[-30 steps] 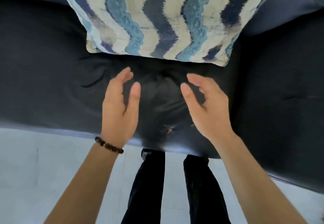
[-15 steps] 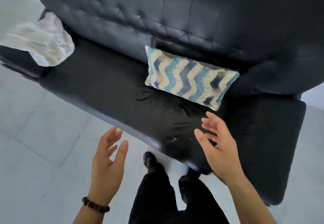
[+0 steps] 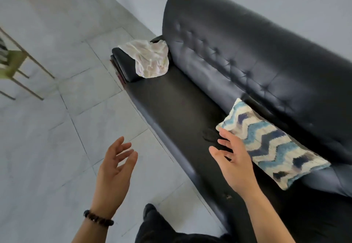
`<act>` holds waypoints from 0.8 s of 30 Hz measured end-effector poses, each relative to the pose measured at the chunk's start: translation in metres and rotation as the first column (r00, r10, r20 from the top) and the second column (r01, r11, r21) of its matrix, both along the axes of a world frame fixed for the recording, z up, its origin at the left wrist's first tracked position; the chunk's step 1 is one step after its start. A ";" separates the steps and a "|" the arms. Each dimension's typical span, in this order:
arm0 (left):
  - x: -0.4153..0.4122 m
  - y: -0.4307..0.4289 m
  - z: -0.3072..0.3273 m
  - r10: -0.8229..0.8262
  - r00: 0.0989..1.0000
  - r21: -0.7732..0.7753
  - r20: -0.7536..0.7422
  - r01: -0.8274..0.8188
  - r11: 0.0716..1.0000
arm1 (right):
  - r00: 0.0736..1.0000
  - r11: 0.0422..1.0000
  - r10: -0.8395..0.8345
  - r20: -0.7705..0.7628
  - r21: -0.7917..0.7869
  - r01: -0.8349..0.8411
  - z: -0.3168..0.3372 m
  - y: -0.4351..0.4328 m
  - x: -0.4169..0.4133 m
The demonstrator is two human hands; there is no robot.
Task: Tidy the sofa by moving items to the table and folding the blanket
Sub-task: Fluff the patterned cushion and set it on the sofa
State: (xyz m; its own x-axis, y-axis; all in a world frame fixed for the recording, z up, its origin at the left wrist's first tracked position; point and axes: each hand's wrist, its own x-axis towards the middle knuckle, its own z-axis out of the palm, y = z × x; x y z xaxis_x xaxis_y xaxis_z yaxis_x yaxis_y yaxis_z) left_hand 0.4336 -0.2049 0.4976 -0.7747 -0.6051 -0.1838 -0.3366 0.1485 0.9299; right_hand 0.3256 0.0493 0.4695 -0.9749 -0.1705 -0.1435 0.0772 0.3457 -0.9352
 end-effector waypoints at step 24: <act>-0.212 -0.468 -0.008 0.255 0.967 -0.004 -0.003 -0.255 0.967 | 0.921 0.921 0.389 -0.028 0.046 -0.387 -0.016 -0.520 -0.263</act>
